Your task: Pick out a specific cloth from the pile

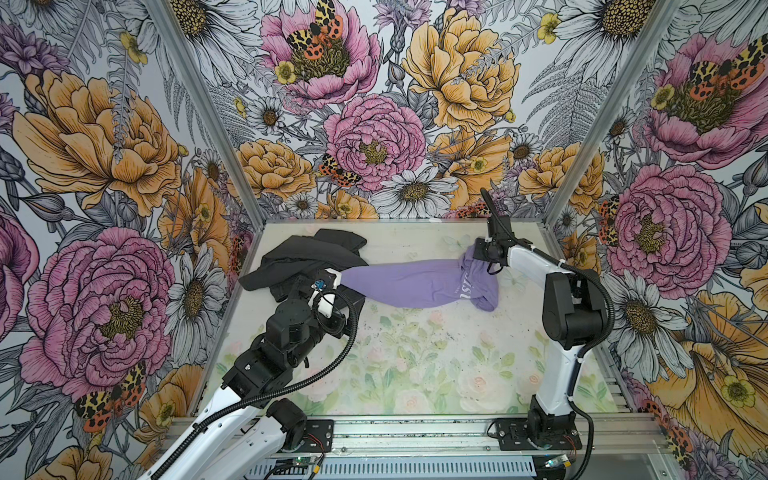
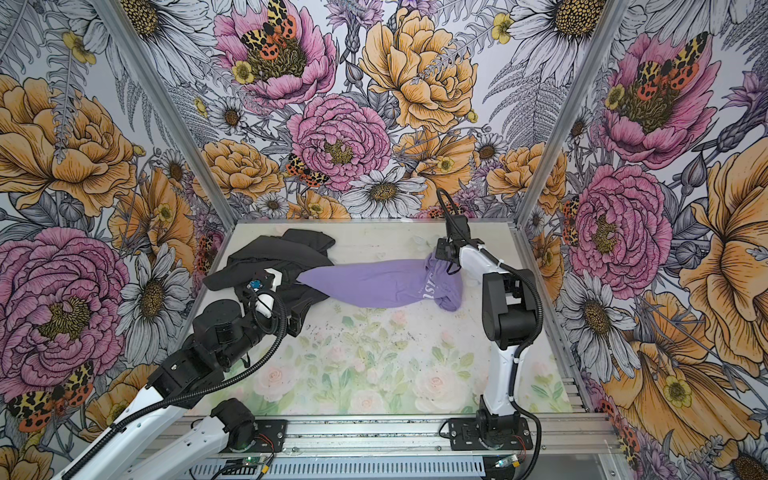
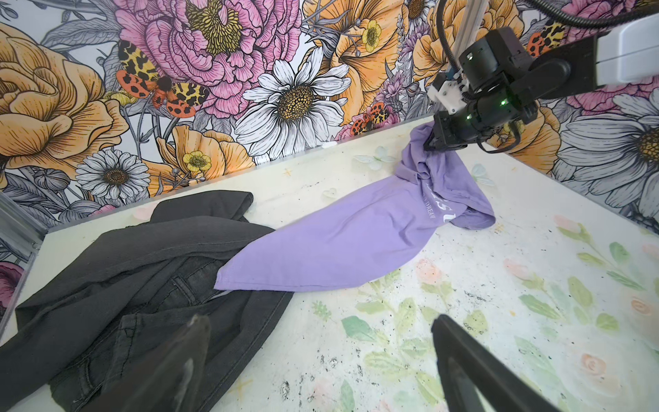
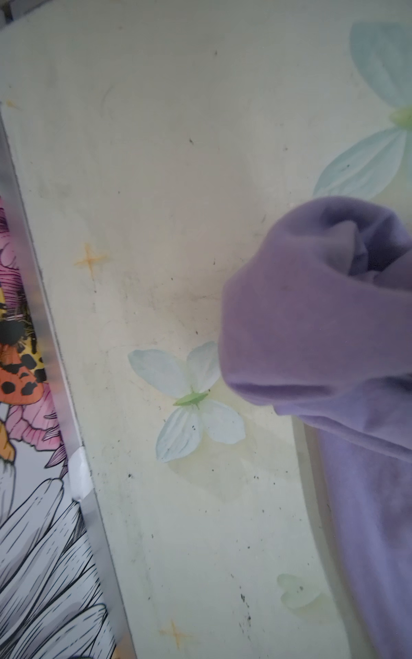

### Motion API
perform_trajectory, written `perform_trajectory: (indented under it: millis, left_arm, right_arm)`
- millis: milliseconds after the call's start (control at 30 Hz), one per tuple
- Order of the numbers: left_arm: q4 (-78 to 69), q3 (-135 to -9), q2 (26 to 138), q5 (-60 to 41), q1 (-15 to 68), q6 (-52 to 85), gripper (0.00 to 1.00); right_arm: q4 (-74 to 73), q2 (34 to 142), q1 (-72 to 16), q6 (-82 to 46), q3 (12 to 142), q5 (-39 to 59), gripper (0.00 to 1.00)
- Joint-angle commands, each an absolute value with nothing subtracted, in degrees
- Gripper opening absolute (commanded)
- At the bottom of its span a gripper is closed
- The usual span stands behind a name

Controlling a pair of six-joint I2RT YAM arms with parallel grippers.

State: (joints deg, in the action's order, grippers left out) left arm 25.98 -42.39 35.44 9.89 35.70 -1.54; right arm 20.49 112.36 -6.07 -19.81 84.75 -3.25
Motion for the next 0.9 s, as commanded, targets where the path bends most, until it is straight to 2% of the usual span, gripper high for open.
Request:
perform_trajectory:
  millis: [0,267,500,667,867]
  left_arm:
    - [25.8,-41.6,35.1,11.3,35.2,-2.3,0.99]
    - [25.8,-41.4,35.0,11.6,35.1,-2.5,0.99]
    - [25.7,-41.4,35.1,11.5,35.0,-2.5,0.99]
    - [25.7,-41.3,35.2,11.5,34.9,-2.5,0.99]
    - [25.7,-41.2,35.2,11.5,34.9,-2.6,0.99]
  right_arm:
    - [19.2,105.5,-5.3,-17.6,88.6,-4.9,0.00]
    - [20.1,96.7,-3.1,-12.6,93.1,-10.2,0.00]
    - [22.7,93.0,-1.2,-6.9,103.1,-17.4,0.00]
    - [24.4,96.6,0.1,-5.5,115.3,-19.0,0.00]
    - [28.2,107.8,-0.5,-6.6,134.6,-13.4,0.00]
